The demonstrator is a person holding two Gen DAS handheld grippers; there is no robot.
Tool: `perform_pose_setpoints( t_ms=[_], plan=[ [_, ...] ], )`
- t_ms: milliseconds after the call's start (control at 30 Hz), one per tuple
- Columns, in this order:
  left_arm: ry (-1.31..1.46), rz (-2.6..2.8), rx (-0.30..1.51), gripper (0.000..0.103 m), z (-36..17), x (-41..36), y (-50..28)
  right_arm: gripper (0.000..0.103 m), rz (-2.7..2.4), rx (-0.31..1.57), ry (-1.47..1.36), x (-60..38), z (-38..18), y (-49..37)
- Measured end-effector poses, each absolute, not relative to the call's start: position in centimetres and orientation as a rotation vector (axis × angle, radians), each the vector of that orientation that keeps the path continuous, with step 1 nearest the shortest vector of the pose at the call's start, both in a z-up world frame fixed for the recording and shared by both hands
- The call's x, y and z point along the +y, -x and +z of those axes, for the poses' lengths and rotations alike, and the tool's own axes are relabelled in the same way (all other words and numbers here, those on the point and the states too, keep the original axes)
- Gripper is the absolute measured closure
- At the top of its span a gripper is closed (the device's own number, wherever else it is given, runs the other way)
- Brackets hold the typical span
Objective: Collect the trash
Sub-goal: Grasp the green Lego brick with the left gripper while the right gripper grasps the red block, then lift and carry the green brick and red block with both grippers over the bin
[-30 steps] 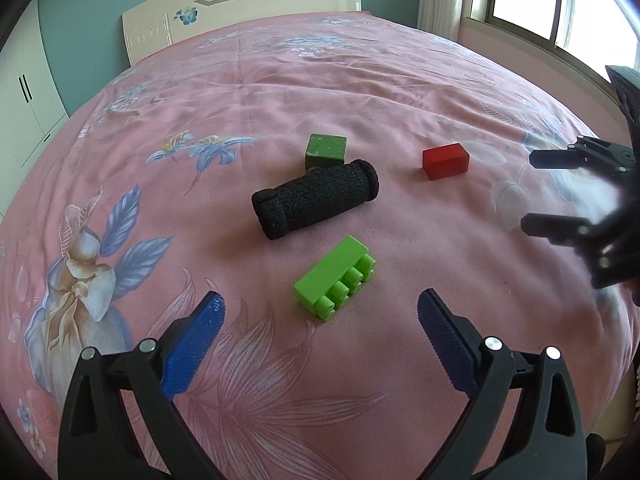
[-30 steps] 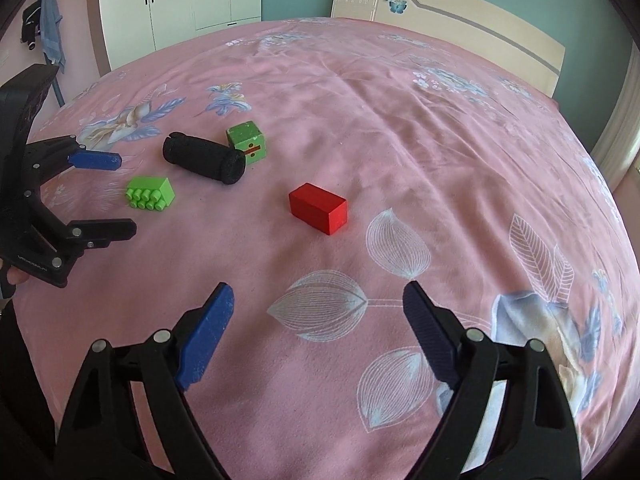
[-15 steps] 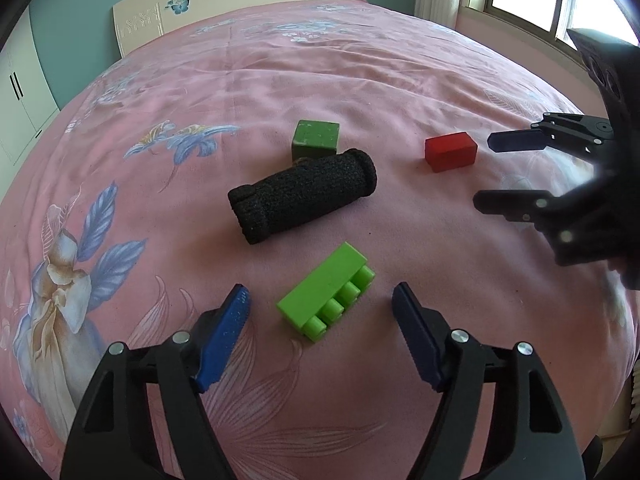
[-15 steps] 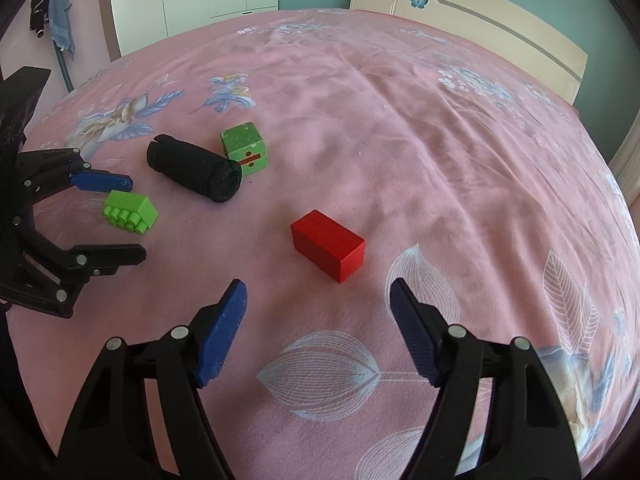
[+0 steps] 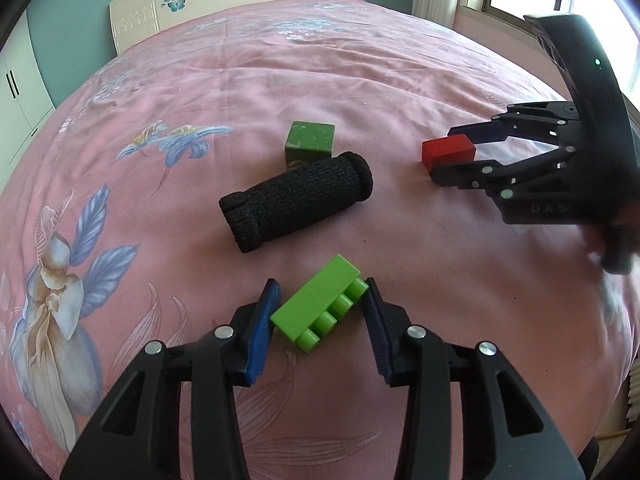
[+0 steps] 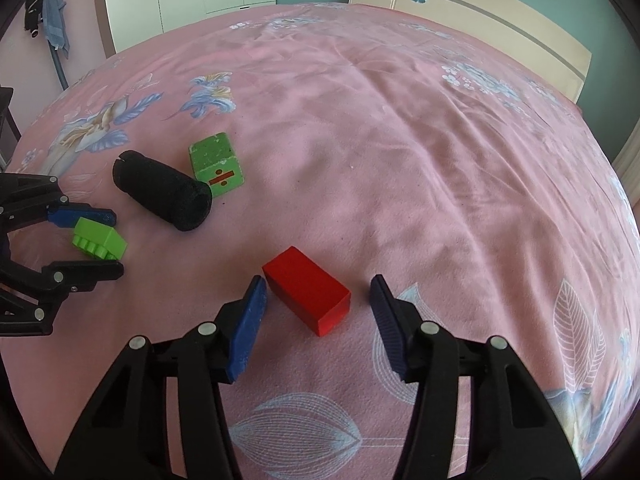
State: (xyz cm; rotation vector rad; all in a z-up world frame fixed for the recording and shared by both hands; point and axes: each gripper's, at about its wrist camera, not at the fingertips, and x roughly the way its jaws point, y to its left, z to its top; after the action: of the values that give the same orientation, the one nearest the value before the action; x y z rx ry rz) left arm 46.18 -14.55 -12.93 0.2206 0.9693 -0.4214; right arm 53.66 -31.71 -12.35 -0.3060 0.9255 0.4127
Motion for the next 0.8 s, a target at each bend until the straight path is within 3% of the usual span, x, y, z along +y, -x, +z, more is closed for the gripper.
perform_pose_setpoints(
  t_ms=[200, 267, 800],
  plan=[
    [-0.226, -0.414, 0.966, 0.059, -12.9, -14.7, -46.1, 0.070, 0.428, 0.932, 0.329, -31.2, -12.5, -53.7],
    [-0.231, -0.411, 0.966, 0.059, -12.9, -14.7, -46.1, 0.081, 0.435, 0.934, 0.333, -30.9, -12.6, -53.7],
    [-0.241, -0.402, 0.955, 0.059, -12.8, -14.7, -45.6, 0.082, 0.429, 0.928, 0.357, -30.8, -12.5, -52.3]
  ],
)
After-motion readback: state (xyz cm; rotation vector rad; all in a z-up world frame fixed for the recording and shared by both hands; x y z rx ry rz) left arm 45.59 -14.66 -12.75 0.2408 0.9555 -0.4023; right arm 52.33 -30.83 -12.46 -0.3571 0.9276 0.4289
